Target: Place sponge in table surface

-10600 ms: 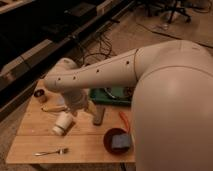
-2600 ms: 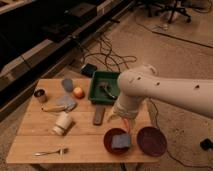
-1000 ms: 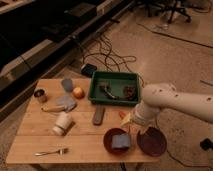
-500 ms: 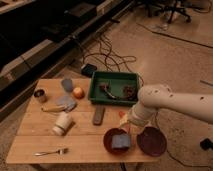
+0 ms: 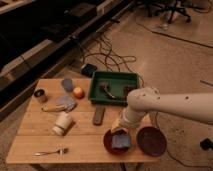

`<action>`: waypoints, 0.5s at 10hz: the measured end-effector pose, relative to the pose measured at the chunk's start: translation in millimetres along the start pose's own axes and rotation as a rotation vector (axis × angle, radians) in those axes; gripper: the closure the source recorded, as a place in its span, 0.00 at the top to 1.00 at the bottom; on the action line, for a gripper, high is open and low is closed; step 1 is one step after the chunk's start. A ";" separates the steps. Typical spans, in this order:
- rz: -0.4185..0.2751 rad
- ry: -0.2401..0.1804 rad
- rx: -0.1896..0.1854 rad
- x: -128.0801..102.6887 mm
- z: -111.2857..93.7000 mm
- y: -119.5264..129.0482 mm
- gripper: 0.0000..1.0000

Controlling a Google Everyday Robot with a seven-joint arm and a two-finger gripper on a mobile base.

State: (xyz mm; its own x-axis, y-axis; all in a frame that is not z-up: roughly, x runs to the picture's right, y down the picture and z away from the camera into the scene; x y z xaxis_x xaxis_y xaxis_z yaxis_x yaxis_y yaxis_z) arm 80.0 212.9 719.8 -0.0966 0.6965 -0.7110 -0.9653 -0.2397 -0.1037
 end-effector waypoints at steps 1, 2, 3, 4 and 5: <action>0.027 0.005 0.014 1.5 4.6 -1.5 0.65; 0.041 0.009 0.016 3.6 7.1 -1.4 0.65; 0.058 0.009 0.016 6.3 7.8 -4.7 0.65; 0.070 0.007 0.012 8.7 7.6 -7.2 0.65; 0.080 0.002 0.013 10.5 7.1 -9.1 0.65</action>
State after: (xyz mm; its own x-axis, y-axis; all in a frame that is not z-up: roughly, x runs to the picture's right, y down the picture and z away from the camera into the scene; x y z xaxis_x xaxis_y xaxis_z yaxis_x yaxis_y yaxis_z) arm 86.0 227.2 718.3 -0.1727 0.6742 -0.7181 -0.9576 -0.2855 -0.0377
